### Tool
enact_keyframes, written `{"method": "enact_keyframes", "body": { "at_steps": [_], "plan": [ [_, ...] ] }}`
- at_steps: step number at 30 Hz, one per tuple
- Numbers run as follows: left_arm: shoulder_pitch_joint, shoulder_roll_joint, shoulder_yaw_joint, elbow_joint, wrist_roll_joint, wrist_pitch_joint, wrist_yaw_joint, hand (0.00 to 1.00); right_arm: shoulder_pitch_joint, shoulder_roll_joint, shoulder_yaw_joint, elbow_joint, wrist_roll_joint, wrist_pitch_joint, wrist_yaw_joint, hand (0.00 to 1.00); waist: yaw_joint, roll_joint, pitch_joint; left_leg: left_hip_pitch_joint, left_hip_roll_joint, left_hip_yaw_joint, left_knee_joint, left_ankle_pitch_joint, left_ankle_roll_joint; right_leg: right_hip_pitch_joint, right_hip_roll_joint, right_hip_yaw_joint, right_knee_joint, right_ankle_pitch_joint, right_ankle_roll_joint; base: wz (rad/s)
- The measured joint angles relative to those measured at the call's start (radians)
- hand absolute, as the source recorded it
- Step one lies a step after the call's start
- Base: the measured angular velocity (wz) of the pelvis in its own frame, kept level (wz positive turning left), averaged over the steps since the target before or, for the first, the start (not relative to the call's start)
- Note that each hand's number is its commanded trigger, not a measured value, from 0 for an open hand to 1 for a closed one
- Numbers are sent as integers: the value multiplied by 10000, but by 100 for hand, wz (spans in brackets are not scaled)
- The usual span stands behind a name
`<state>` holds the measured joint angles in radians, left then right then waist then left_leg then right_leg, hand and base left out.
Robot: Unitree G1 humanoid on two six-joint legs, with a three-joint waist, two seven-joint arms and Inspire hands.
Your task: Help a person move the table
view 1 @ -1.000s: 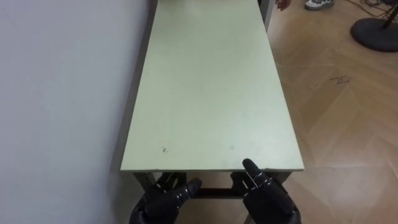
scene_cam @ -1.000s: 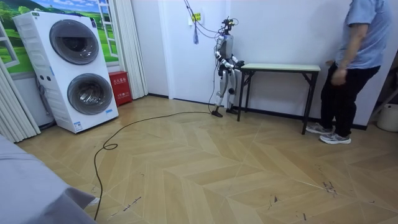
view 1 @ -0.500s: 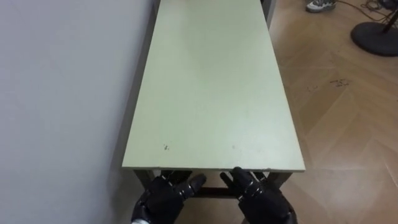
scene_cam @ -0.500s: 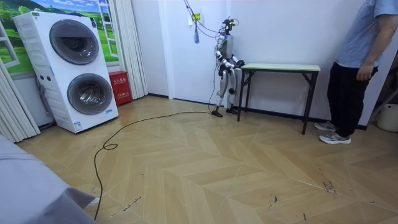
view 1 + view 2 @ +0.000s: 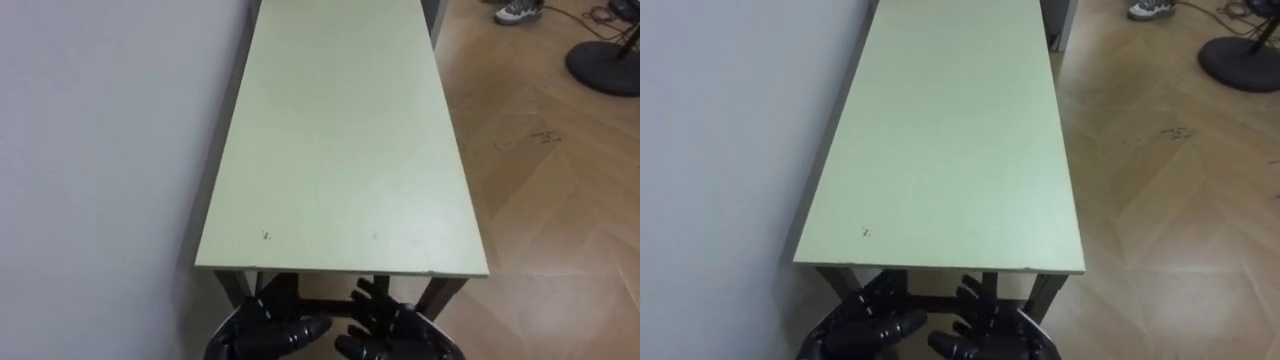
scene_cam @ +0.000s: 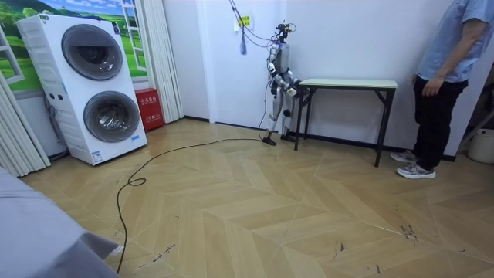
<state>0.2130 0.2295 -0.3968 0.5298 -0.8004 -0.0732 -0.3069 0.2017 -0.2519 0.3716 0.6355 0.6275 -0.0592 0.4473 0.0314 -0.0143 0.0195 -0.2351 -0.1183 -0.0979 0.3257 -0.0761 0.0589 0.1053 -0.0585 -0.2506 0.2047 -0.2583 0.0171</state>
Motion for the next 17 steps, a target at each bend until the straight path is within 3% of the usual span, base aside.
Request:
{"method": "enact_keyframes", "body": {
  "at_steps": [5, 8, 11, 13, 17],
  "plan": [
    [87, -8, 26, 1078, 1193, -22, 647, 0, -73, 37, -15, 1523, -583, 15, -719, 0, 46, -65, -25, 13, -7, 53, -67, 95, 29, 3, -6, 11, -204, -12, -18, 1],
    [-53, -110, 184, 1824, 1986, -266, 1086, 0, -212, 115, -14, 2683, -723, 65, -1267, 0, 69, -86, -36, 18, 3, 154, -52, 115, 52, 33, -35, -10, -205, -15, -18, 0],
    [-48, -360, 470, 2400, 2538, -628, 1496, 0, -233, 238, -42, 3519, -694, 75, -1709, 0, 42, -148, -50, 217, -37, 175, -155, 113, 53, 230, -68, -2, -331, -14, -15, -1],
    [-83, -612, 812, 2887, 2770, -823, 1831, 0, -250, 469, -536, 4219, -658, 90, -1887, 0, 23, -170, -66, 378, -42, 173, -254, 115, 45, 350, -78, 20, -384, -14, -16, -5],
    [-77, -855, 1270, 3490, 3199, -857, 2251, 0, -214, 715, -1249, 5117, -392, 207, -2232, 0, 24, -198, -129, 590, -40, 195, -549, 151, -27, 387, -108, 79, -436, -38, -54, -9]
  ]
}}
